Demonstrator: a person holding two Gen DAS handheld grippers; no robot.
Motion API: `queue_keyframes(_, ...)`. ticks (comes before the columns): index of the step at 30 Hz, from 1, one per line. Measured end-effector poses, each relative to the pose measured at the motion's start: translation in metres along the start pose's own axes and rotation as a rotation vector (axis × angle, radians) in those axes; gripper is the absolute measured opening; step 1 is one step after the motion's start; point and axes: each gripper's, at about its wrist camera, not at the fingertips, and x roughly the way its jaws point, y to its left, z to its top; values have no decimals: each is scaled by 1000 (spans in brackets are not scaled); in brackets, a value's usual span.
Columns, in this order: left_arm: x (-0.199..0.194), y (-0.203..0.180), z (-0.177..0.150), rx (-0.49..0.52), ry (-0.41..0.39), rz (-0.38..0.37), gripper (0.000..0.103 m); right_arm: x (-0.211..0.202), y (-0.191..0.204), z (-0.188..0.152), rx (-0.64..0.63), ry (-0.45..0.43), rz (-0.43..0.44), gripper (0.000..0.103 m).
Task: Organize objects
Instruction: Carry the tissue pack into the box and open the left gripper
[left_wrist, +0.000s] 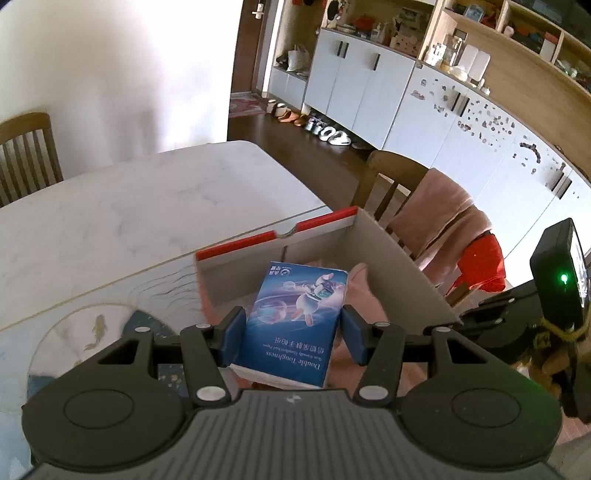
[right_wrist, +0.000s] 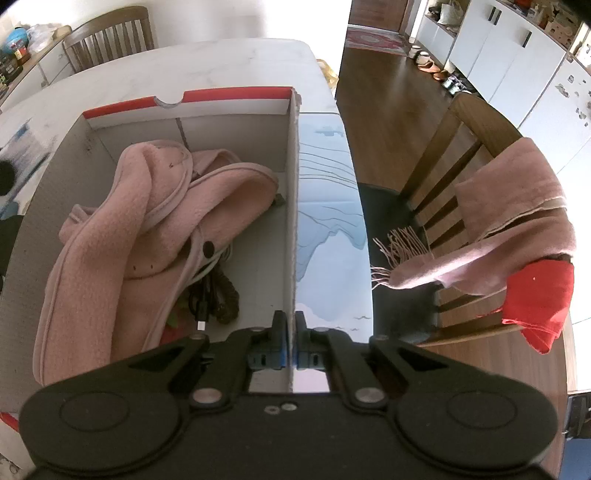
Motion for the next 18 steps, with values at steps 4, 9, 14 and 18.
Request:
queue_keyframes(4, 16, -14, 7, 25, 11, 6, 55, 0, 0, 0, -3, 1, 3, 2)
queue_keyframes(9, 38, -28, 10, 44, 40, 12, 55, 1, -1, 1, -12, 1, 9, 2)
queue_keyframes(14, 56, -33, 10, 65, 65, 29, 55, 1, -2, 0, -15, 2, 13, 2)
queue_keyframes(18, 70, -33, 8, 82, 92, 58, 55, 1, -1, 0, -14, 1, 14, 2)
